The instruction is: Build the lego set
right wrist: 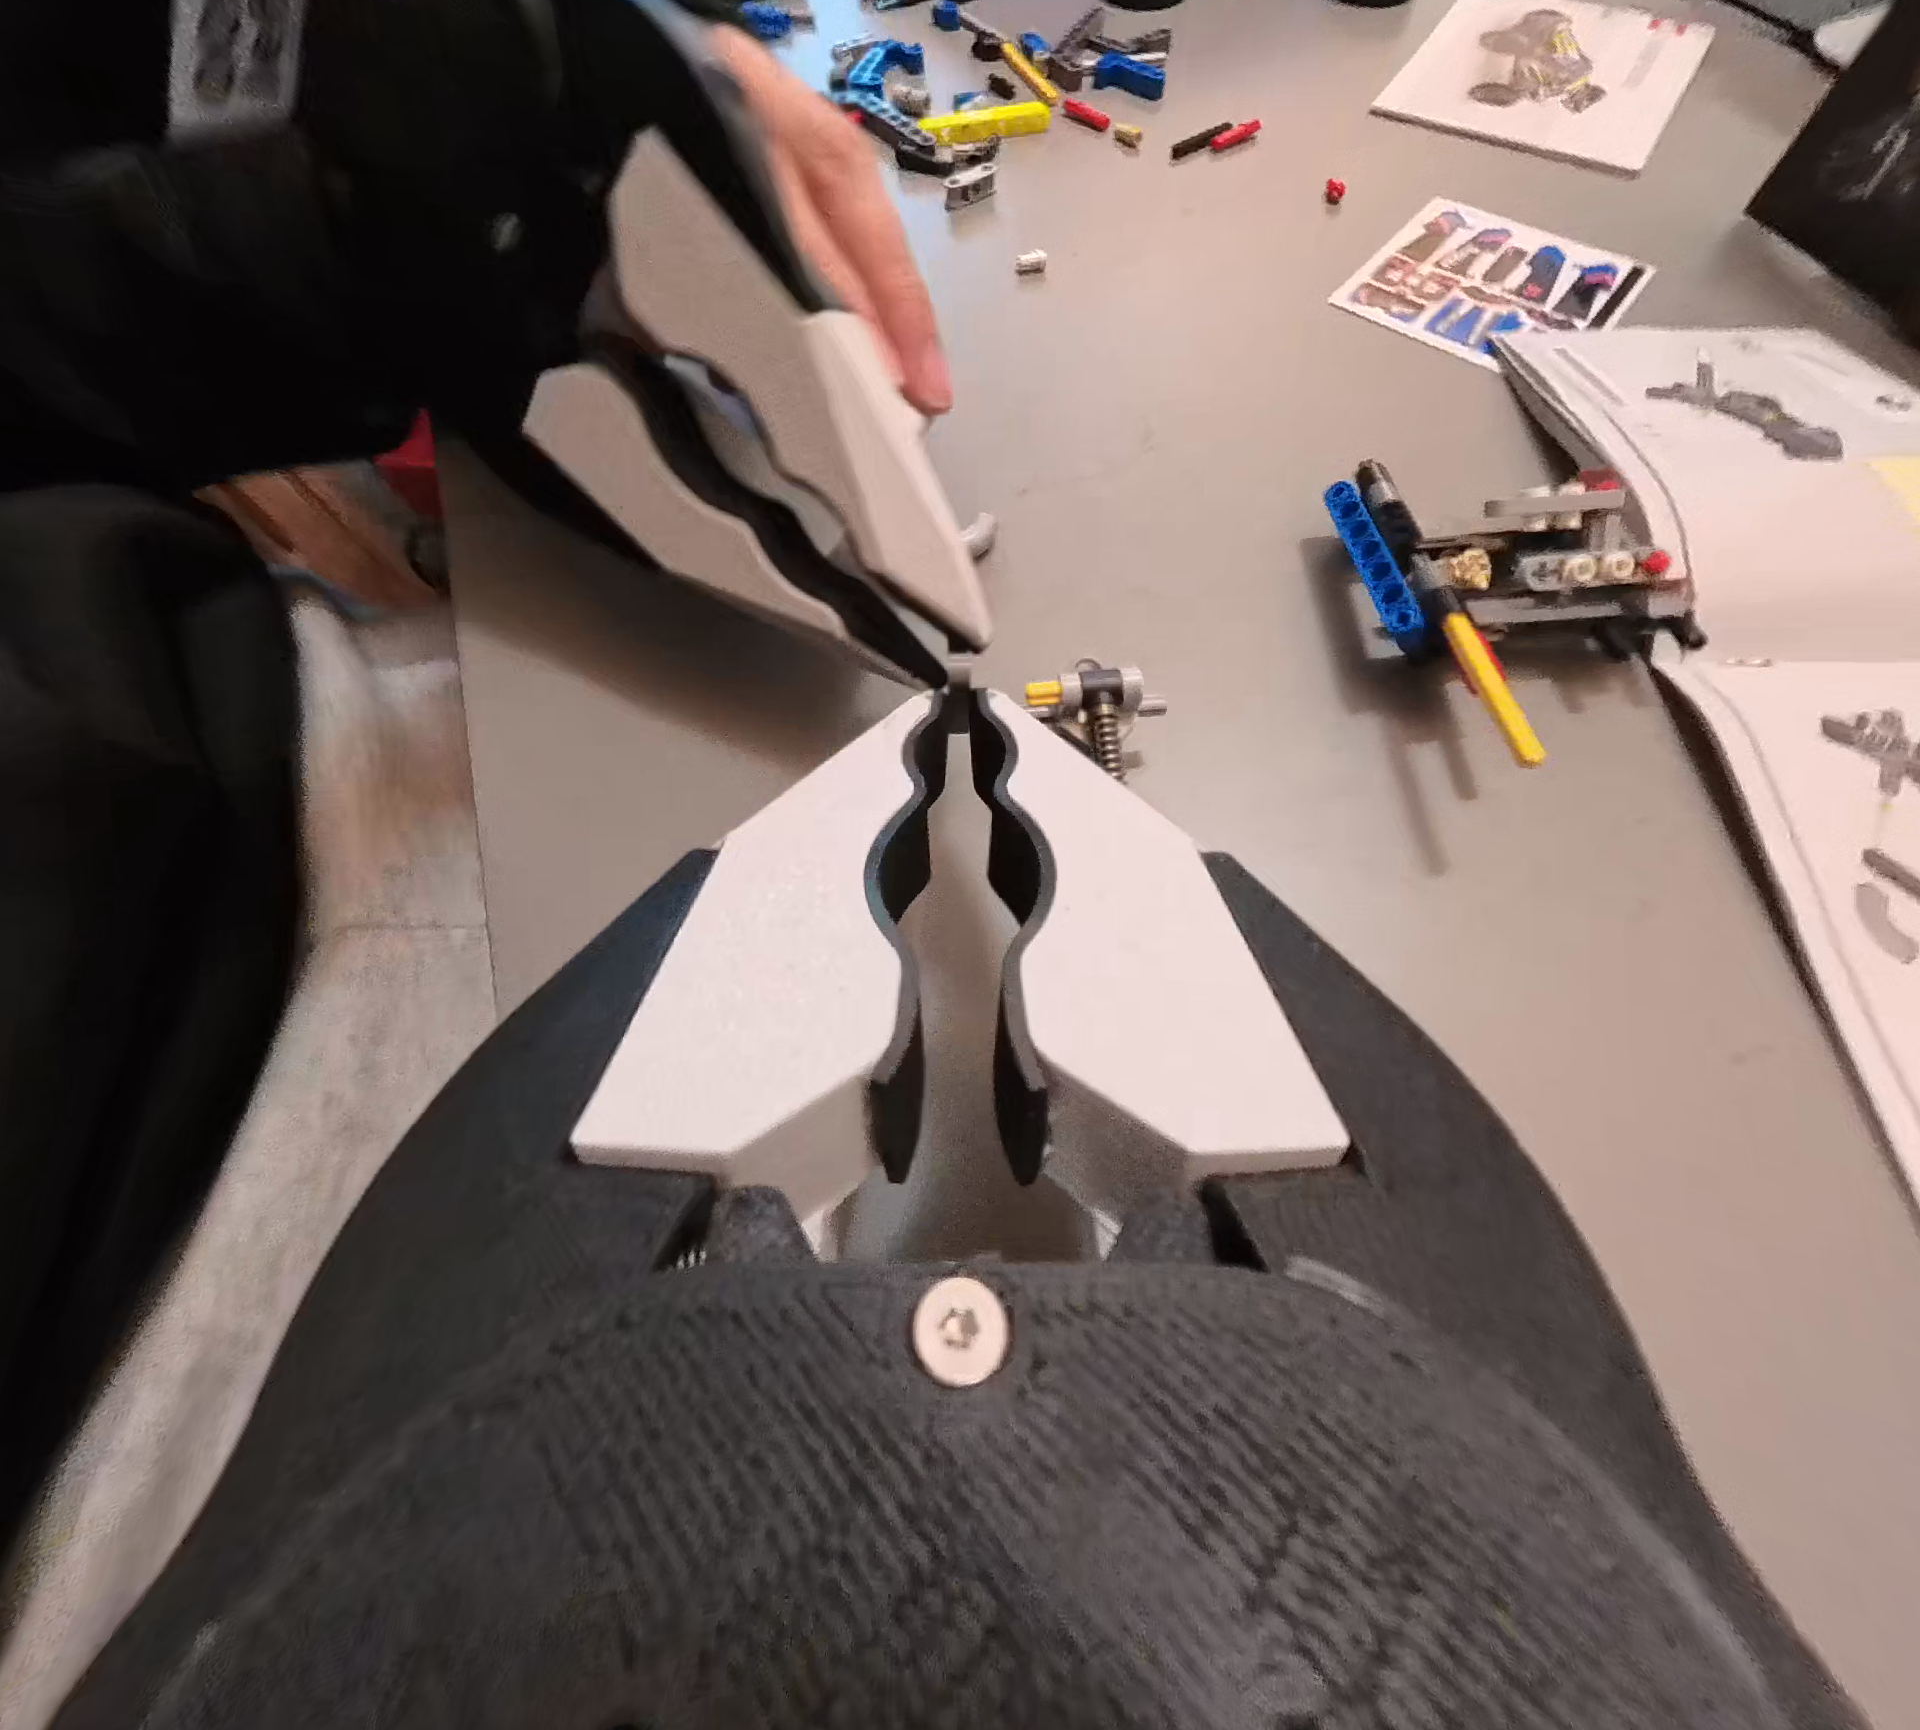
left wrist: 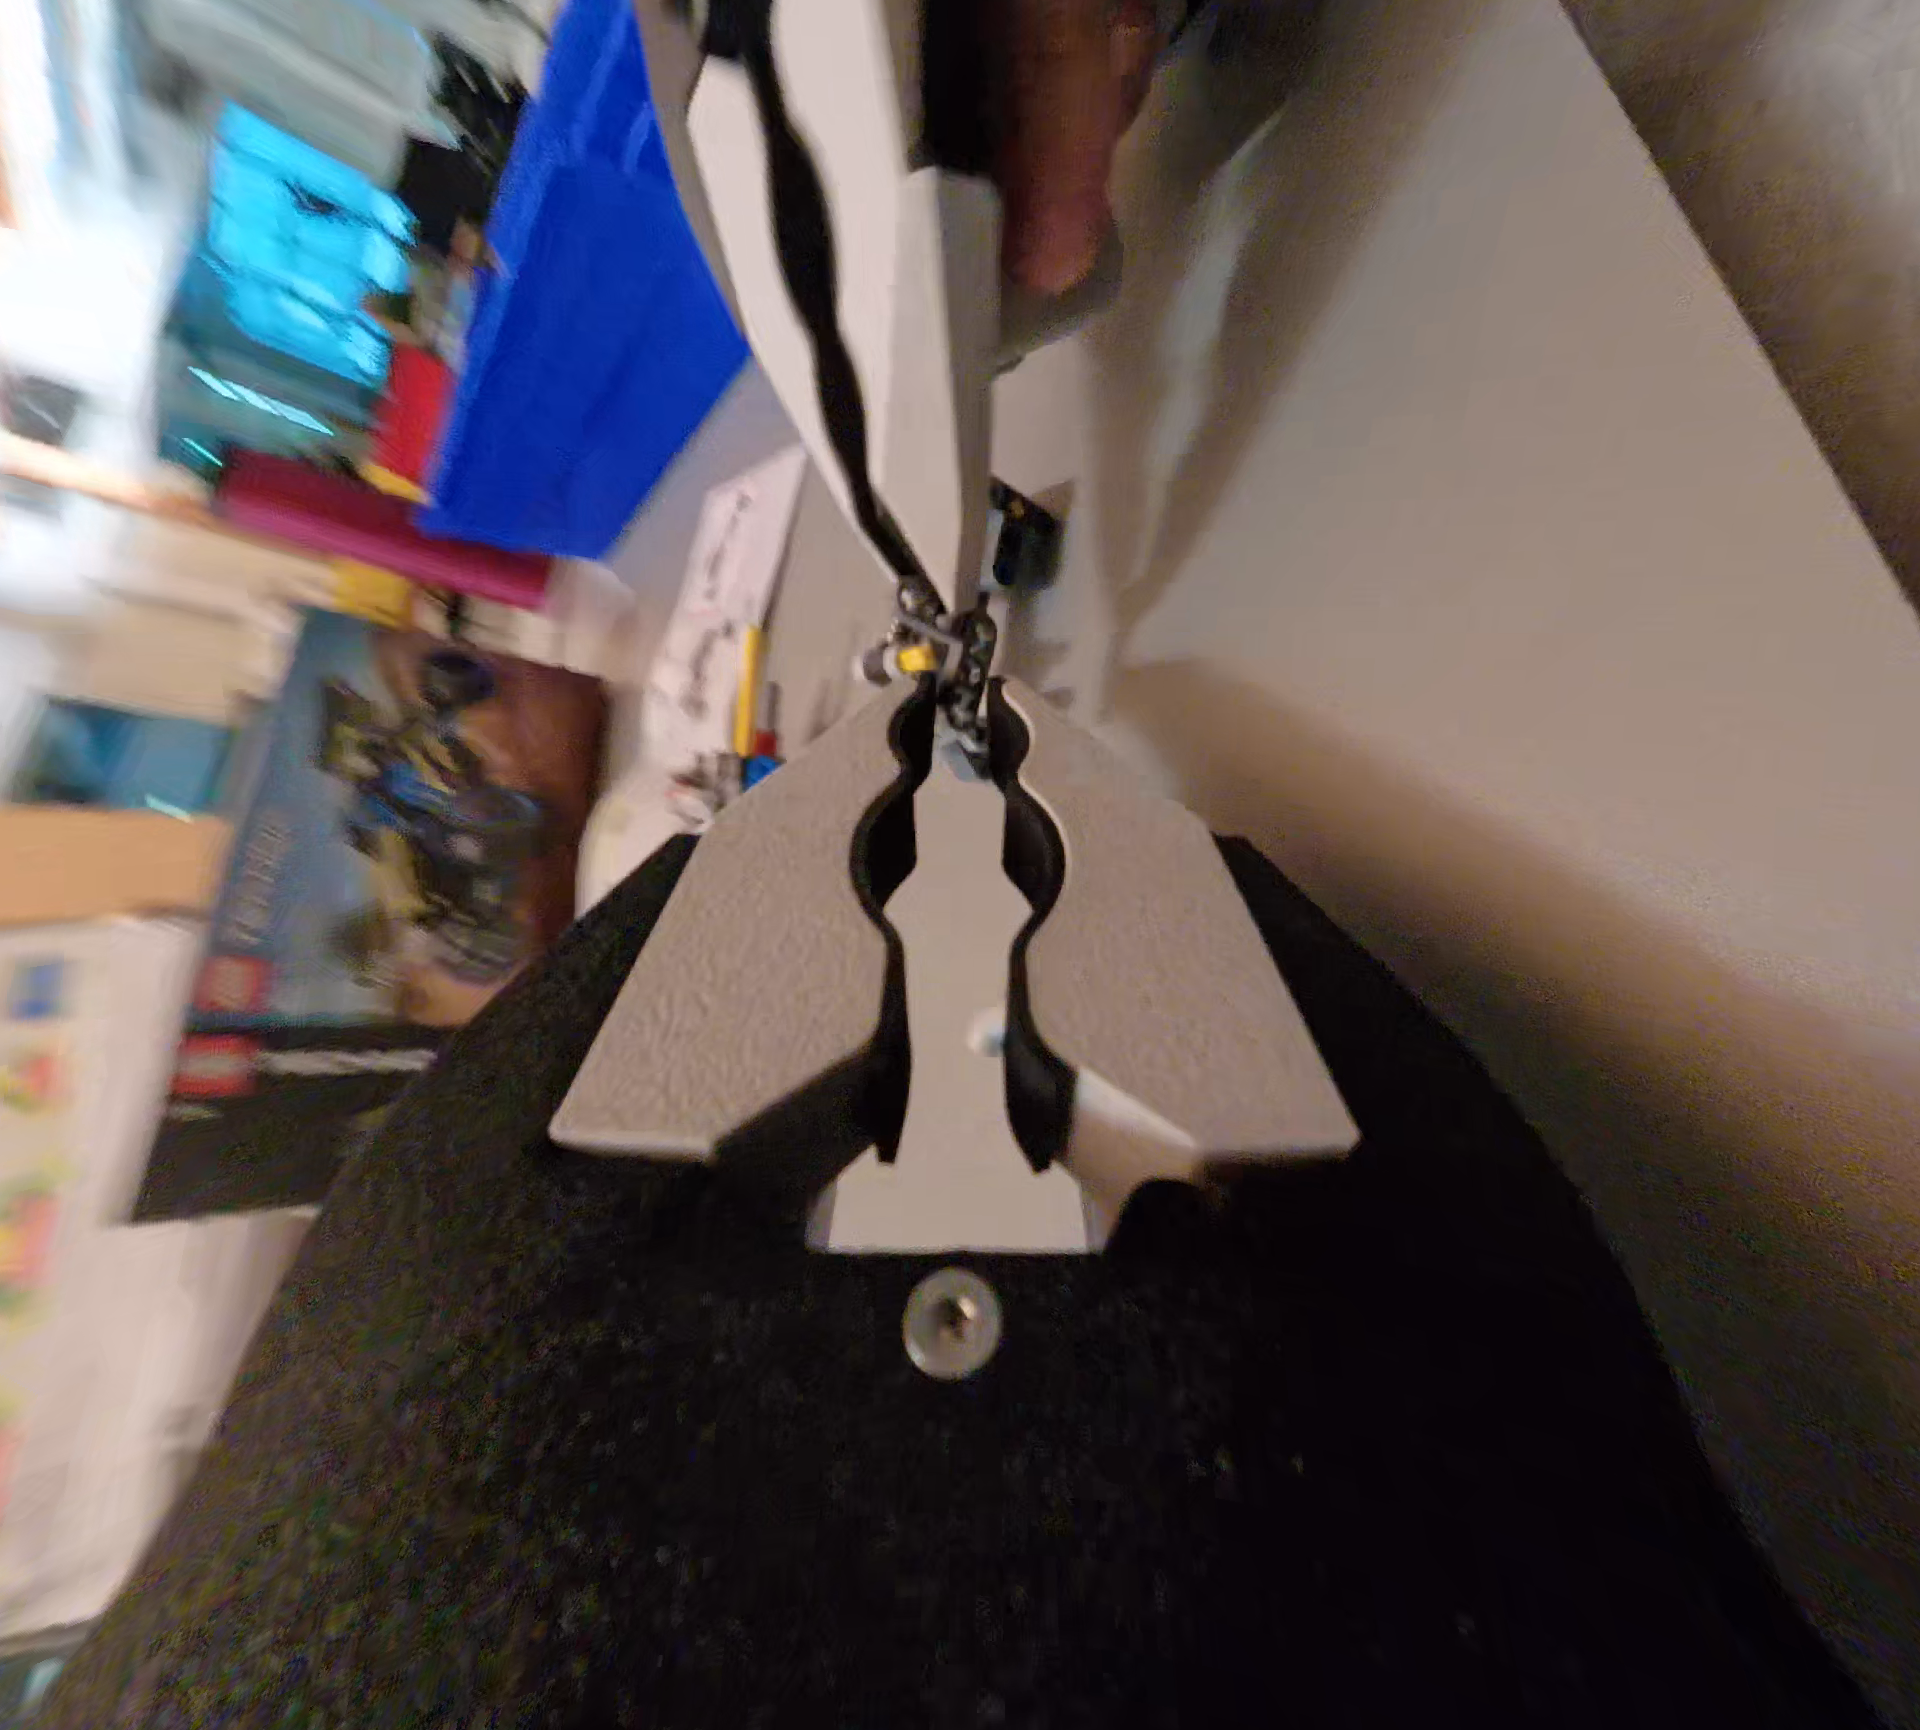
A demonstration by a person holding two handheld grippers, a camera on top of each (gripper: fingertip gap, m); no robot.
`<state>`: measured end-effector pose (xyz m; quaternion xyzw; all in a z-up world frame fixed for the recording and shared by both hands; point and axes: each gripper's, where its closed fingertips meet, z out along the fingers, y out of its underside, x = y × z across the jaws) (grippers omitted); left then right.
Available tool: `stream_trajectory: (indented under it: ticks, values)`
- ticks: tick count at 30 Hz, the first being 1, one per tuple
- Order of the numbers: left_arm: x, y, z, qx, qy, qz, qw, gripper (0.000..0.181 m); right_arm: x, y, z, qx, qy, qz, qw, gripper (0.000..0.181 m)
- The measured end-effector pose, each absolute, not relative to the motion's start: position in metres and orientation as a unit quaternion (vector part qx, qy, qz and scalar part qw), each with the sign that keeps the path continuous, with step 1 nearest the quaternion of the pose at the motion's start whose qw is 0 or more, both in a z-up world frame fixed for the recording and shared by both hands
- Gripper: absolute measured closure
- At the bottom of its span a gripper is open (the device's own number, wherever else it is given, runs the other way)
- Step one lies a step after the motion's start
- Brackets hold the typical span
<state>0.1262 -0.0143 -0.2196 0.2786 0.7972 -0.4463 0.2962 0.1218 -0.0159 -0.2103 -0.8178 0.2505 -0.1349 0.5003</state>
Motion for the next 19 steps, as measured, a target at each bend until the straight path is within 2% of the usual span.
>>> stream_trajectory:
  ticks: [7,9,12,14,16,19]
  values:
    - [0.116,-0.014,-0.215,0.161,0.845,-0.505,0.069,0.17,0.12,-0.011,-0.21,-0.828,0.211,-0.157,0.495,0.179]
    - [0.117,-0.015,-0.215,0.153,0.849,-0.504,0.054,0.181,0.121,-0.011,-0.212,-0.832,0.21,-0.161,0.487,0.179]
    - [0.119,-0.015,-0.222,0.145,0.864,-0.481,0.029,0.181,0.121,-0.01,-0.217,-0.841,0.208,-0.16,0.474,0.18]
    - [0.121,-0.016,-0.225,0.143,0.869,-0.473,0.026,0.171,0.12,-0.008,-0.216,-0.839,0.204,-0.155,0.48,0.18]
    - [0.12,-0.016,-0.227,0.151,0.871,-0.467,0.02,0.179,0.122,-0.01,-0.215,-0.835,0.215,-0.151,0.483,0.179]
    - [0.12,-0.019,-0.227,0.144,0.87,-0.471,0.012,0.18,0.123,-0.013,-0.214,-0.833,0.223,-0.145,0.485,0.179]
